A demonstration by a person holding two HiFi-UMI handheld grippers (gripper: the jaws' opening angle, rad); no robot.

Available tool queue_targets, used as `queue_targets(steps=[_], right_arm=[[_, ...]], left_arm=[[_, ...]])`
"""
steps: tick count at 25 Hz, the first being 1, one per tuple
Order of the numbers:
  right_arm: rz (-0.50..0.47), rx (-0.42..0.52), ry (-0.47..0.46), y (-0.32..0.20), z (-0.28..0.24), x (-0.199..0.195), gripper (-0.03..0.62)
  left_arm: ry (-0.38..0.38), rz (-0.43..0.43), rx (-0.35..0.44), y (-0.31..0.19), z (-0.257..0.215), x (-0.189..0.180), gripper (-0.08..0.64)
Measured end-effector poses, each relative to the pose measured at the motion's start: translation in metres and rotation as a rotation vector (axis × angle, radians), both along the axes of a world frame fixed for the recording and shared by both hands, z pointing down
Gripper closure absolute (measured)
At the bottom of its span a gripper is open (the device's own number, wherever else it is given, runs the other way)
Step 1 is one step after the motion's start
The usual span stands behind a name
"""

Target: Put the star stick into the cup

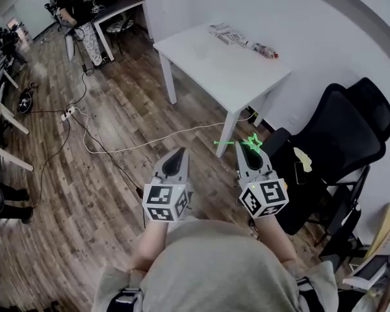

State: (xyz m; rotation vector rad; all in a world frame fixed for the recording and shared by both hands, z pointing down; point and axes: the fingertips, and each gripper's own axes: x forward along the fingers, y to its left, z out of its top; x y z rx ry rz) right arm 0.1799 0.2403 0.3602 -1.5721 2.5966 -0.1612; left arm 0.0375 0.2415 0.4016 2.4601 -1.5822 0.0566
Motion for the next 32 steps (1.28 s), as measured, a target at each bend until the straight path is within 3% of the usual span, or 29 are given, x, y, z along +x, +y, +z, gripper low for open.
queue_targets(steps=[18, 32], right_arm=[[-0.059, -0.038, -0.019, -0.009, 0.009, 0.000, 0.580], [0.003, -0.039, -0.017, -0.117, 0.011, -0.035, 0.580]], left_arm=[[0.020, -0.035, -0.017, -0.001, 0.010, 0.004, 0.547], [0.021, -0.010, -0.003, -0.114, 0.009, -0.045, 0.546]])
